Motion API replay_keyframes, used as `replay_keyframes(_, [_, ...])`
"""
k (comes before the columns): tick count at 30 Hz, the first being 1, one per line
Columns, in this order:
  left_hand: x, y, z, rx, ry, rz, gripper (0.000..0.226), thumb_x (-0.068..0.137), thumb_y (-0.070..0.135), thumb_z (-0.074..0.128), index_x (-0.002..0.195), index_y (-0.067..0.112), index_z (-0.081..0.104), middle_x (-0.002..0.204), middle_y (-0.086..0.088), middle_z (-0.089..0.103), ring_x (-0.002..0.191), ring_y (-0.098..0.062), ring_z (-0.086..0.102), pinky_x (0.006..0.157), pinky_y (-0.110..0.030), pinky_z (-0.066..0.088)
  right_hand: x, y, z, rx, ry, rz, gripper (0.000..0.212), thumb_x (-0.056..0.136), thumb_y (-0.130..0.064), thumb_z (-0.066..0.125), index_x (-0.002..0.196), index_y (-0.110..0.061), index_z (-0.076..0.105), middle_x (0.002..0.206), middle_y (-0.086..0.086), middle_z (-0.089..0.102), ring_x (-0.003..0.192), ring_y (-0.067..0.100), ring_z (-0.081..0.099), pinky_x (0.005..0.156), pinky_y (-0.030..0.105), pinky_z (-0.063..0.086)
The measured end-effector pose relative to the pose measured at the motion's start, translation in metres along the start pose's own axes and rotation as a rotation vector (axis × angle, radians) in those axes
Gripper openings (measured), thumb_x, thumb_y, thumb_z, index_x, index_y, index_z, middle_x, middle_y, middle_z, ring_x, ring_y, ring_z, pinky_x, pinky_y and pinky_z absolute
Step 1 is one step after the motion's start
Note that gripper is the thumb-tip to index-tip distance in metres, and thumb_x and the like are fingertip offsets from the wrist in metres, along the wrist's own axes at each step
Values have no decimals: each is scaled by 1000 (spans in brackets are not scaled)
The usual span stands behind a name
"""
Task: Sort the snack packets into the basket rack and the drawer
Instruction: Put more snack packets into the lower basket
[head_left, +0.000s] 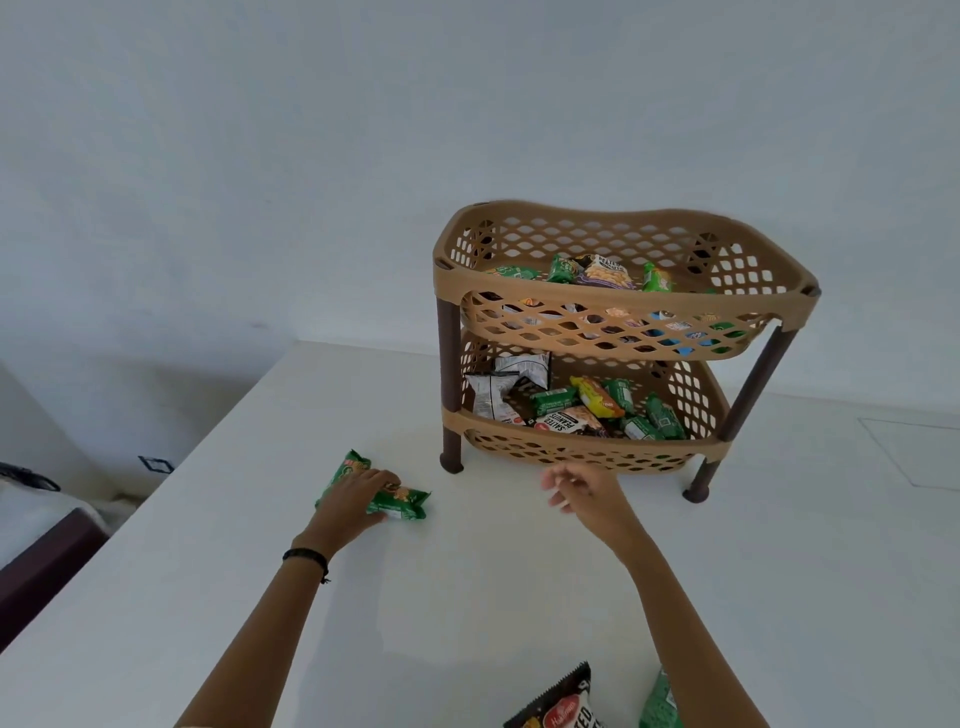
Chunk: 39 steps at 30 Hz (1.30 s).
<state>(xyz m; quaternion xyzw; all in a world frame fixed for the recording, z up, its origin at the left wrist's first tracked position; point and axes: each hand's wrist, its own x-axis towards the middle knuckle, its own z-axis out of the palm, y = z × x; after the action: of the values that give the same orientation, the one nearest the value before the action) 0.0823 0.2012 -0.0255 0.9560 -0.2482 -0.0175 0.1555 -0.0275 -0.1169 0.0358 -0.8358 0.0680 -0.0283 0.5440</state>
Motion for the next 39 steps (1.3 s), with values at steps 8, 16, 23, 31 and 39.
replay_keyframes(8, [-41,8,-5,-126,11,-4,39,78,17,72,115,17,58,114,3,62,103,-14,58,87,-22,43,-38,-12,41,-203,-363,72,31,95,-6,37,112,-13,62,97,2,65,75,6,63,65,17,44])
replay_keyframes(16, [-35,44,-1,-314,-161,94,43,76,22,75,116,22,59,114,7,62,104,-9,57,92,-23,45,-43,-7,52,-274,-366,26,39,94,-25,53,132,-22,46,121,2,52,104,13,53,88,25,44])
replay_keyframes(23, [-32,80,-1,-471,-294,182,43,80,34,72,119,29,55,110,12,62,100,-9,58,89,-21,48,-54,-10,54,-141,-334,43,53,90,-33,59,137,-24,37,128,3,51,104,14,58,72,15,50])
replay_keyframes(31, [-18,117,7,-589,-344,222,40,87,26,65,124,25,52,112,0,62,95,-10,57,78,-11,49,-61,5,35,47,-201,94,32,85,-22,66,115,-15,59,114,3,60,101,18,61,81,31,59])
replay_keyframes(39, [-5,125,29,-773,-242,90,23,97,23,48,114,18,62,111,2,64,106,-15,59,86,-17,47,-60,19,11,134,-139,163,31,80,-20,72,108,-12,64,103,5,68,94,18,67,78,29,59])
